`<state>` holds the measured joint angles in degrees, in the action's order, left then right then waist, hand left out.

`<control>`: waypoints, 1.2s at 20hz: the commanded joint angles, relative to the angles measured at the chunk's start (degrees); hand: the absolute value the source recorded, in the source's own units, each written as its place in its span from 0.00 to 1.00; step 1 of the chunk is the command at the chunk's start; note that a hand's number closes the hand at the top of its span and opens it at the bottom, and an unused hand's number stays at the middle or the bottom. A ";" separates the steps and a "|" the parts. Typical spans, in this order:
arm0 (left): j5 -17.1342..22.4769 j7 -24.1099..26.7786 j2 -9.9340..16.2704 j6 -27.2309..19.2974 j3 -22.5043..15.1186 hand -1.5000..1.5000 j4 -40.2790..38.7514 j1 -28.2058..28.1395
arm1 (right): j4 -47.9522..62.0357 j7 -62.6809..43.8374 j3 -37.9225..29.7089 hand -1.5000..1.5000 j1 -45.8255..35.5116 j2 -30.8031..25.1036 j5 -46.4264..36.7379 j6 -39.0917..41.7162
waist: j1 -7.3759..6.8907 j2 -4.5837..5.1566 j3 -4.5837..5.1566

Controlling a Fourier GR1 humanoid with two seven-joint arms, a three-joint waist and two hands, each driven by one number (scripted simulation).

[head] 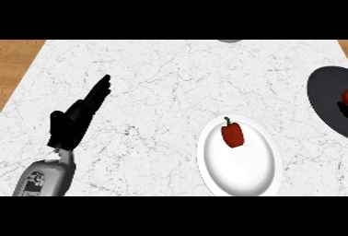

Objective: Pick the tomato from the plate and place it in the pan

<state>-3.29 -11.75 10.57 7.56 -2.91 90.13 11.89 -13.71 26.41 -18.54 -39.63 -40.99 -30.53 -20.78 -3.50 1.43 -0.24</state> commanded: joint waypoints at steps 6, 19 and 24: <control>-0.99 0.93 -0.54 0.36 -1.53 0.50 0.96 -0.72 | 5.51 0.69 -3.52 0.00 -3.74 0.05 3.16 7.76 | -1.34 0.52 -0.36; -1.51 -0.63 -1.24 -1.04 -1.38 0.50 2.44 -1.74 | 6.93 10.32 -18.79 0.00 -1.23 -4.34 19.11 27.66 | 0.11 0.24 -0.48; 0.37 1.79 0.34 0.81 0.99 0.50 0.30 -1.20 | 6.76 15.20 -19.43 0.00 3.23 -6.83 20.02 37.43 | 0.81 0.42 -0.44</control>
<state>-4.04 -11.00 10.00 7.22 -3.07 90.89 10.55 -7.12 38.34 -36.78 -39.29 -46.14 -11.86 10.08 -2.96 1.77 -0.65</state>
